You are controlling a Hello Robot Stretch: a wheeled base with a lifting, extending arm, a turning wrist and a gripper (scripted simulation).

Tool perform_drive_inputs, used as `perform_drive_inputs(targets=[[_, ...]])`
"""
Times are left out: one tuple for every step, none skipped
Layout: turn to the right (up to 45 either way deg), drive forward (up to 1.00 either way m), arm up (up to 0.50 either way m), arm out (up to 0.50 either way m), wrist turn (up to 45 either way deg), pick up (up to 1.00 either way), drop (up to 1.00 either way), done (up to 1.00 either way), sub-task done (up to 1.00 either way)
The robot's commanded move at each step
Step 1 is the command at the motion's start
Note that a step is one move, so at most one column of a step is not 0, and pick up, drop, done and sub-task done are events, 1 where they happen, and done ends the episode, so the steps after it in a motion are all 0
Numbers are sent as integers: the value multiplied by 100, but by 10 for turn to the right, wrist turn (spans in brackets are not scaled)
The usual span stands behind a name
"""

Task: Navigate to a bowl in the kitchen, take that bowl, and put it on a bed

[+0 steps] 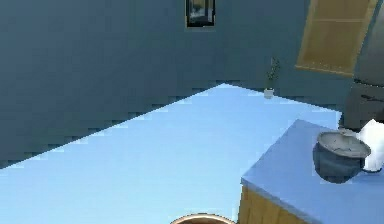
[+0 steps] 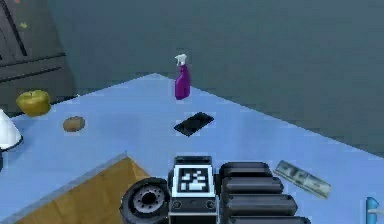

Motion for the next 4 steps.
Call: perform_drive_inputs(targets=[[-450, 0, 0, 0, 0, 0, 0, 0, 0], [0, 25, 0, 0, 0, 0, 0, 0, 0], [-450, 0, 0, 0, 0, 0, 0, 0, 0], [-180, 0, 0, 0, 0, 0, 0, 0, 0]])
